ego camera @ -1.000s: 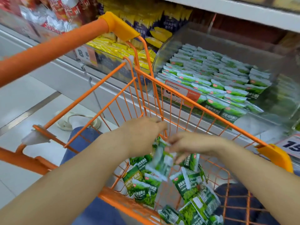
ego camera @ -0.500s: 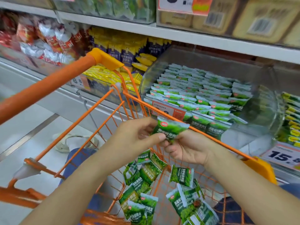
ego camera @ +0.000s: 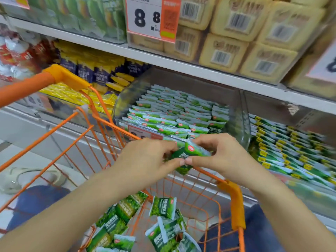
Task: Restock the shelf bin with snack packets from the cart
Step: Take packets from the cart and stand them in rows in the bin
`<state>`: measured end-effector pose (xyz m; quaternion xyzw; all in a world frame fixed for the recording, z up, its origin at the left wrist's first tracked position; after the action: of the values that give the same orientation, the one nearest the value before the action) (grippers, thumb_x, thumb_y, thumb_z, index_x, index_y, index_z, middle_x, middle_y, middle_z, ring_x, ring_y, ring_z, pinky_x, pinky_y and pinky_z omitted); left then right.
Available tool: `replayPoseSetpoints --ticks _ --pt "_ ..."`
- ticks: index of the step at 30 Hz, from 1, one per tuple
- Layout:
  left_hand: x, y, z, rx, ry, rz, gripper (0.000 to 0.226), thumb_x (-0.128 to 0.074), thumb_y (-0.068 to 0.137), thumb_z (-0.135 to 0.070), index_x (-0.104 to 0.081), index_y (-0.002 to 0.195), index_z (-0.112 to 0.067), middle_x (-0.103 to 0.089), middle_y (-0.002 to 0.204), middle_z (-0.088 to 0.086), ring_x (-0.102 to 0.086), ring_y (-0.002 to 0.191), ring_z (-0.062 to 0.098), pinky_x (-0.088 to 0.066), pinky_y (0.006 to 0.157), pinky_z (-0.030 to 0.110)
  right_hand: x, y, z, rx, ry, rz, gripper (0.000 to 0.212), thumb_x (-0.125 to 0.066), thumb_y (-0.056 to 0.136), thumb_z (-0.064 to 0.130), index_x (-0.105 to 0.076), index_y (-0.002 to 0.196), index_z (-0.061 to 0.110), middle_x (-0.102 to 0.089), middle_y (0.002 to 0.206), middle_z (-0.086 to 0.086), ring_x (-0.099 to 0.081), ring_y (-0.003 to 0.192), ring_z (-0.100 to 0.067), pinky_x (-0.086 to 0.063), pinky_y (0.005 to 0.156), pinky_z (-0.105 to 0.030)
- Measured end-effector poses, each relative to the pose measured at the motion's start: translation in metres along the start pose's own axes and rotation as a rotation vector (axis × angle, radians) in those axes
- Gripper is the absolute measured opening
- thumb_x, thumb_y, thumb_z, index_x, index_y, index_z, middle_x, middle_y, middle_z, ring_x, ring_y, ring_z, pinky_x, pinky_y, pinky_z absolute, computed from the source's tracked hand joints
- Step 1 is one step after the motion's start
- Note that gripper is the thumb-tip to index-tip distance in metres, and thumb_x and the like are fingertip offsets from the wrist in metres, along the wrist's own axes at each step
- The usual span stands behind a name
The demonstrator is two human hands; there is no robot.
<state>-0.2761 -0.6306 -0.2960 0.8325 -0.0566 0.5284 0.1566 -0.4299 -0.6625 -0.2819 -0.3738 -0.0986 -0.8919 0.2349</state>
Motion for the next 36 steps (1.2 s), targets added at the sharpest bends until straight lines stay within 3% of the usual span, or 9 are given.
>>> replayPoseSetpoints --ticks 7,13,17,21,24,27,32,35,36 --pt "-0.032 0.073 -0.029 -0.118 -0.112 -0.05 0.028 -0.044 0.099 -0.03 -0.068 0.113 -0.025 -0.046 0.143 -0.003 -0.033 0.135 0.017 -0.025 0.109 0.031 0.092 -0.027 -0.038 -0.143 -0.558 -0.538 0.023 -0.072 0.081 0.035 -0.071 0.102 0.025 -0.073 0.097 0.002 -0.066 0.094 -0.023 -0.034 0.064 -0.027" --pt "-0.094 0.132 -0.047 -0.165 0.195 0.335 0.037 -0.037 0.1 -0.035 -0.063 0.125 -0.026 -0.01 0.161 0.002 -0.002 0.147 0.027 -0.002 0.119 0.042 0.081 -0.009 -0.037 -0.097 -0.877 -0.399 0.032 -0.061 0.089 0.04 -0.063 0.117 0.025 -0.07 0.106 -0.003 -0.063 0.1 -0.027 -0.045 0.072 -0.033" --pt "-0.114 0.165 -0.038 -0.111 0.289 0.477 0.044 -0.034 0.102 -0.035 -0.046 0.141 -0.019 -0.002 0.162 0.001 0.009 0.148 0.028 0.003 0.119 0.047 0.073 0.006 -0.04 0.013 -1.042 -0.343 0.019 -0.078 0.074 0.029 -0.067 0.077 0.013 -0.065 0.065 -0.009 -0.064 0.067 -0.032 -0.045 0.057 -0.033" --pt "-0.119 0.186 -0.022 -0.085 0.215 0.522 0.041 -0.031 0.103 -0.03 -0.043 0.142 -0.036 0.005 0.162 -0.001 0.017 0.147 0.024 0.008 0.117 0.049 0.072 0.023 -0.038 -0.076 -1.094 -0.166 0.019 -0.055 0.092 0.039 -0.059 0.091 0.021 -0.066 0.09 -0.005 -0.058 0.099 -0.028 -0.038 0.086 -0.036" --pt "-0.121 0.187 -0.018 -0.064 0.056 0.429 0.037 -0.033 0.103 -0.027 -0.054 0.133 -0.026 -0.009 0.162 0.004 0.003 0.148 0.026 -0.003 0.119 0.045 0.07 0.043 -0.042 -0.128 -1.165 -0.097 0.021 -0.052 0.094 0.04 -0.048 0.084 0.022 -0.061 0.082 -0.001 -0.059 0.096 -0.025 -0.036 0.09 -0.034" --pt "-0.11 0.185 -0.013 -0.041 -0.176 0.179 0.029 -0.04 0.1 -0.02 -0.066 0.113 -0.015 -0.048 0.138 0.014 -0.035 0.13 0.033 -0.032 0.099 0.036 0.065 0.067 -0.068 -0.234 -1.19 -0.003 0.03 -0.054 0.094 0.034 -0.043 0.073 0.015 -0.043 0.065 0.001 -0.051 0.066 -0.022 -0.043 0.086 -0.033" --pt "-0.071 0.172 -0.007 -0.061 -0.36 -0.216 0.029 -0.049 0.091 -0.006 -0.072 0.107 -0.015 -0.06 0.128 0.005 -0.047 0.123 0.024 -0.038 0.102 0.033 0.056 0.098 -0.097 -0.317 -1.322 0.113 0.038 -0.059 0.092 0.026 -0.035 0.063 0.019 -0.038 0.064 0.003 -0.039 0.06 -0.018 -0.036 0.099 -0.042" --pt "-0.057 0.156 0.003 -0.076 -0.376 -0.271 0.03 -0.05 0.091 -0.005 -0.074 0.101 -0.02 -0.064 0.12 0.001 -0.051 0.117 0.021 -0.038 0.097 0.028 0.055 0.108 -0.096 -0.382 -1.319 0.226 0.013 -0.059 0.094 0.024 -0.057 0.1 0.013 -0.05 0.082 0.002 -0.056 0.088 -0.026 -0.041 0.097 -0.043" --pt "-0.052 0.148 0.006 -0.081 -0.372 -0.286 0.029 -0.05 0.092 -0.005 -0.074 0.1 -0.021 -0.065 0.116 -0.001 -0.051 0.115 0.02 -0.035 0.093 0.024 0.053 0.11 -0.095 -0.4 -1.324 0.277 0.026 -0.058 0.095 0.024 -0.055 0.118 0.012 -0.055 0.092 -0.001 -0.058 0.097 -0.027 -0.042 0.096 -0.042"
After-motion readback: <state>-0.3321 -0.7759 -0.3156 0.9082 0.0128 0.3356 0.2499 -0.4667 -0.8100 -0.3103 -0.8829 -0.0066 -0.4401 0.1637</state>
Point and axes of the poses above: each hand's wrist, its own y-axis towards the middle knuckle, its own x-axis out of the back of the hand, z = x × y, the point moved 5 cm from there along y, towards the middle knuckle
